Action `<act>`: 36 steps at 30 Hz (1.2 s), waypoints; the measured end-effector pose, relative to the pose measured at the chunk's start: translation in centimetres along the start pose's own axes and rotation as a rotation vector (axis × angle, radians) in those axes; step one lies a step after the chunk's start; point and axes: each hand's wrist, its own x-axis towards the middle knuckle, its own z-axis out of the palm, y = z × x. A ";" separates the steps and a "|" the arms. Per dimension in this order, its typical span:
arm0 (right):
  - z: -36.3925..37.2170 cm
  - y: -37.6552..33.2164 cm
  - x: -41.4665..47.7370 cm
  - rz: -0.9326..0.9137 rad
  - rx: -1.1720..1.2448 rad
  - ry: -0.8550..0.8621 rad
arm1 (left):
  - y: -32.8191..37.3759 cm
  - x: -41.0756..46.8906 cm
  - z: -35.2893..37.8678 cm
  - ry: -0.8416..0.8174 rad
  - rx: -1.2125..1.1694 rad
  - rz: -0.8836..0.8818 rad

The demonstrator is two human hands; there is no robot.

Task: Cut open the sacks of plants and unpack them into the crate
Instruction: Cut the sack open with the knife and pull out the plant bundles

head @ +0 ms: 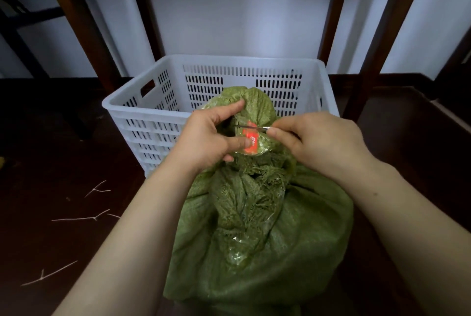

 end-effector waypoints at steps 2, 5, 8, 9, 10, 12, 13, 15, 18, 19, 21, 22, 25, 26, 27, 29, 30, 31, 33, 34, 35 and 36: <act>0.0 -0.5 0.0 0.005 -0.046 0.002 | 0.0 0.0 -0.1 -0.003 0.024 0.002; 0.0 -1.5 0.1 0.007 -0.161 0.013 | -0.1 0.1 -0.4 0.003 0.067 -0.005; 0.2 -2.4 0.3 0.035 -0.233 0.024 | -0.1 0.1 -0.5 0.017 0.128 0.000; 0.3 -2.7 0.4 0.041 -0.242 0.024 | -0.1 0.1 -0.4 0.018 0.153 0.007; 0.6 -3.1 0.5 0.043 -0.246 0.018 | 0.0 0.0 -0.3 0.016 0.183 0.019; 1.1 -3.7 0.8 0.049 -0.229 -0.004 | 0.1 0.1 -0.3 0.012 0.240 0.053; 1.3 -3.8 0.8 0.052 -0.221 -0.001 | 0.3 0.0 -0.3 0.015 0.255 0.064; 1.5 -3.6 0.9 0.049 -0.222 0.035 | 0.3 0.0 -0.9 0.027 0.245 0.060; 1.3 -2.8 0.5 0.048 -0.211 0.056 | 0.3 -0.3 -1.9 0.037 0.250 0.039; 1.2 -2.7 0.5 0.050 -0.207 0.043 | 0.3 -0.3 -2.1 0.034 0.255 0.046; 1.1 -2.9 0.7 0.049 -0.220 0.020 | 0.3 -0.4 -1.8 0.012 0.273 0.066; 1.2 -3.2 0.8 0.050 -0.223 0.008 | 0.3 -0.4 -1.5 -0.004 0.277 0.073; 1.7 -3.6 1.3 0.046 -0.210 -0.010 | 0.6 -0.4 -0.8 -0.036 0.301 0.104; 1.8 -3.5 1.3 0.044 -0.198 -0.001 | 0.7 -0.5 -0.8 -0.027 0.303 0.107; 1.7 -3.1 1.3 0.044 -0.189 0.009 | 0.7 -0.6 -1.1 -0.010 0.295 0.104; 1.4 -2.1 1.0 0.061 -0.166 0.011 | 0.8 -0.8 -2.3 0.029 0.270 0.083; 1.2 -1.6 0.8 0.070 -0.156 0.009 | 0.9 -0.9 -2.9 0.043 0.257 0.064; 1.2 -1.3 0.5 0.075 -0.148 0.010 | 1.1 -1.0 -3.3 0.040 0.248 0.054; 1.2 -1.5 0.6 0.052 -0.142 0.012 | 1.5 -1.1 -3.3 -0.005 0.253 0.069; 1.4 -1.9 0.8 0.029 -0.139 0.007 | 1.6 -1.0 -3.0 -0.034 0.263 0.082; 1.6 -2.4 1.0 0.016 -0.134 0.004 | 1.7 -0.9 -2.6 -0.064 0.278 0.092; 1.8 -2.7 1.3 0.013 -0.131 0.004 | 1.8 -0.8 -2.3 -0.086 0.289 0.102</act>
